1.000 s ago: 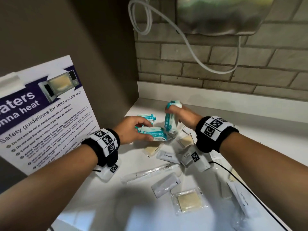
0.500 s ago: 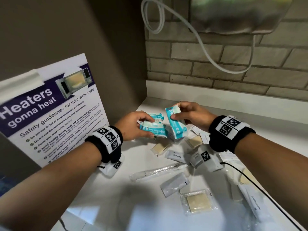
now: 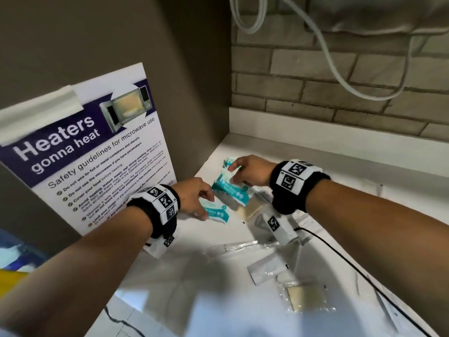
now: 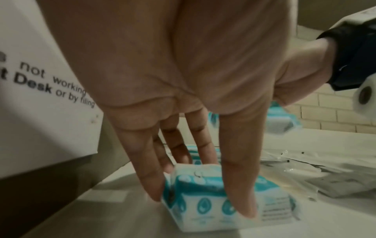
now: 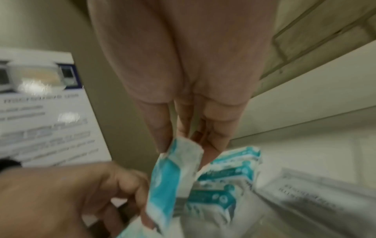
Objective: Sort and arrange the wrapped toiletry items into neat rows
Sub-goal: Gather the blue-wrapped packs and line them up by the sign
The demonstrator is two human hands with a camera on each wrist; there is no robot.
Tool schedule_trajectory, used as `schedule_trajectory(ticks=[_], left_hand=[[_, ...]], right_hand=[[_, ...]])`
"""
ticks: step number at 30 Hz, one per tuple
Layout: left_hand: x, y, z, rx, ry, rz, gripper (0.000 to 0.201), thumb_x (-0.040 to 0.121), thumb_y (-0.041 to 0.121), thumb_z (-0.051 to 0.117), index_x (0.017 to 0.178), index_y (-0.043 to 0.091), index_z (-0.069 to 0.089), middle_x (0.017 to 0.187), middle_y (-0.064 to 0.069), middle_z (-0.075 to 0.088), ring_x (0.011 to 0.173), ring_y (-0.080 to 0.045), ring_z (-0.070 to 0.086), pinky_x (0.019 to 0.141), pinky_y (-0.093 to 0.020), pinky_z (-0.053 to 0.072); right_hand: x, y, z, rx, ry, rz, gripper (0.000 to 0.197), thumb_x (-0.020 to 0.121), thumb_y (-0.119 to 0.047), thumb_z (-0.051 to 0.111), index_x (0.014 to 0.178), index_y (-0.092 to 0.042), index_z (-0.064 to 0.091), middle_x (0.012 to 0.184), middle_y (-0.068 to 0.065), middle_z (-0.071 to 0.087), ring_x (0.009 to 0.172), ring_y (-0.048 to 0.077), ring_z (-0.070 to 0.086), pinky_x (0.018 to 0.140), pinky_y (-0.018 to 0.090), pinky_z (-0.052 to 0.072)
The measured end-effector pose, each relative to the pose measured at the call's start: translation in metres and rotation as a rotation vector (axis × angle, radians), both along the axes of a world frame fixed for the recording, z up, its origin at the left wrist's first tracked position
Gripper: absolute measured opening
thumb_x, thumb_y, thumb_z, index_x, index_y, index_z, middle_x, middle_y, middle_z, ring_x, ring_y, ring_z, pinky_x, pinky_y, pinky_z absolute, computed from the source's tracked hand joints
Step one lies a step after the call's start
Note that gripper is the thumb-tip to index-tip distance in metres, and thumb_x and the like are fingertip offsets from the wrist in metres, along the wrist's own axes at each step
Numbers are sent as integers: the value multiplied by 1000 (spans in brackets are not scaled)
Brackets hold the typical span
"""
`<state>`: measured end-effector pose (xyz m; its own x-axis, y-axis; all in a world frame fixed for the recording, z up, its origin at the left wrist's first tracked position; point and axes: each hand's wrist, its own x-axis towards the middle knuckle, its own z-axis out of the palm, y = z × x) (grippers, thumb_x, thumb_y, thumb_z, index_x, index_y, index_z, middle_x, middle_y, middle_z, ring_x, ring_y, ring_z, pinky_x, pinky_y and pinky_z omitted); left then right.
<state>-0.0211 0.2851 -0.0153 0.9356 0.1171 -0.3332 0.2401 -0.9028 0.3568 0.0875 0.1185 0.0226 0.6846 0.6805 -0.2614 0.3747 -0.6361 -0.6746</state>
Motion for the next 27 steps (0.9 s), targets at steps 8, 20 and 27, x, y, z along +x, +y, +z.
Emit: schedule_trajectory(ticks=[8, 20, 27], left_hand=[[-11, 3, -3, 43, -8, -30, 46, 63, 29, 87, 105, 32, 68, 99, 12, 53, 97, -10, 61, 77, -17, 42], [17, -28, 1, 31, -64, -166, 65, 90, 45, 59, 148, 31, 34, 161, 1, 18, 146, -23, 18, 118, -34, 16], [48, -38, 3, 245, 83, -224, 54, 105, 38, 25, 154, 18, 16, 163, -7, 5, 150, -20, 10, 119, -31, 10]], right_hand=[[-17, 40, -38, -309, -334, 92, 25, 77, -17, 68, 100, -12, 74, 102, 8, 74, 93, 25, 69, 79, 28, 56], [52, 24, -33, -439, -467, 209, 62, 91, -34, 59, 147, -16, 37, 150, 9, 40, 136, 29, 40, 112, 34, 32], [72, 29, -43, -457, -470, 260, 48, 96, -24, 51, 142, -12, 44, 144, 13, 46, 130, 32, 44, 108, 35, 32]])
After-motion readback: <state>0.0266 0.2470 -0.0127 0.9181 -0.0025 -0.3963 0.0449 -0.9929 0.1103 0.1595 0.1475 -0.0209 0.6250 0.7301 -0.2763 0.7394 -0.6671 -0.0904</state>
